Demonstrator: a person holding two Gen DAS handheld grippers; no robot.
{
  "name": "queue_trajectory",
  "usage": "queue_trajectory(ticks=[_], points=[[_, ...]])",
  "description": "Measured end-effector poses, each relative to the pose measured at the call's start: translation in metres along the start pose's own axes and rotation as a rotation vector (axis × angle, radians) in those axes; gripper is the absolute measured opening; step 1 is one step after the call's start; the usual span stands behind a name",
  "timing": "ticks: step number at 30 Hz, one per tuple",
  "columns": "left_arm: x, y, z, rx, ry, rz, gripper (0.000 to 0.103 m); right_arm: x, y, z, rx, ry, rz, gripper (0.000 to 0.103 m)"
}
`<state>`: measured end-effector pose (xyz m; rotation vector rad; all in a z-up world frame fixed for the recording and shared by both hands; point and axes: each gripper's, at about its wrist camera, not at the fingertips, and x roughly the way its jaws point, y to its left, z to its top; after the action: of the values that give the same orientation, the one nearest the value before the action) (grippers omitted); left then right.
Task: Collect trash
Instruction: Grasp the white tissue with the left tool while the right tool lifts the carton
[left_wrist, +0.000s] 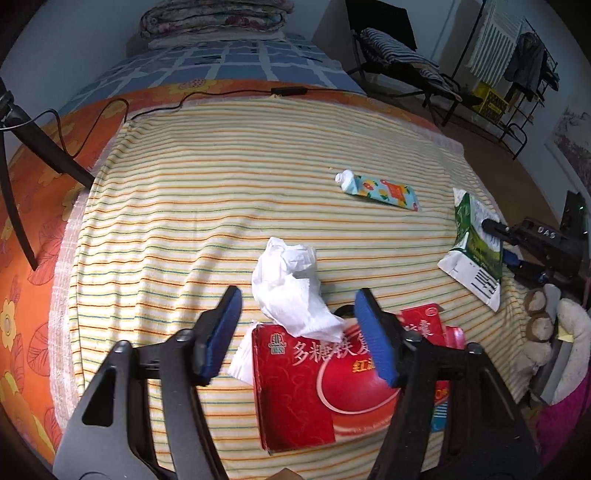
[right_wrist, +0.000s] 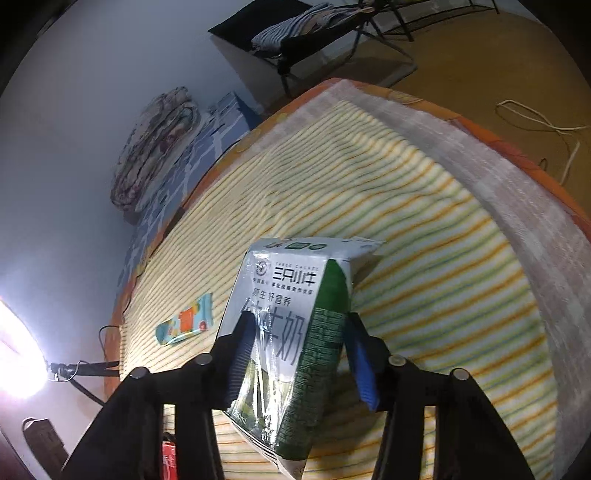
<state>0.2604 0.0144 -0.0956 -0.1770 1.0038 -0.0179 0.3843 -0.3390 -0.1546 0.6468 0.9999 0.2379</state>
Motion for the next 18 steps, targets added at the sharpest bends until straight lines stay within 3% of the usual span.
queue_trajectory(ticks=[7,9,18], points=[[0.006,0.011,0.001,-0.029,-0.003,0.004,0.030,-0.006,0.026,-0.002,-0.108,0.003,0.018,0.038],[0.002,0.015,0.001,-0.042,-0.020,0.004,0.022,-0.009,0.035,-0.005,-0.142,0.000,0.026,0.031],[-0.016,0.028,0.004,-0.079,-0.079,0.000,0.013,-0.033,0.072,-0.013,-0.298,-0.056,0.013,0.028]])
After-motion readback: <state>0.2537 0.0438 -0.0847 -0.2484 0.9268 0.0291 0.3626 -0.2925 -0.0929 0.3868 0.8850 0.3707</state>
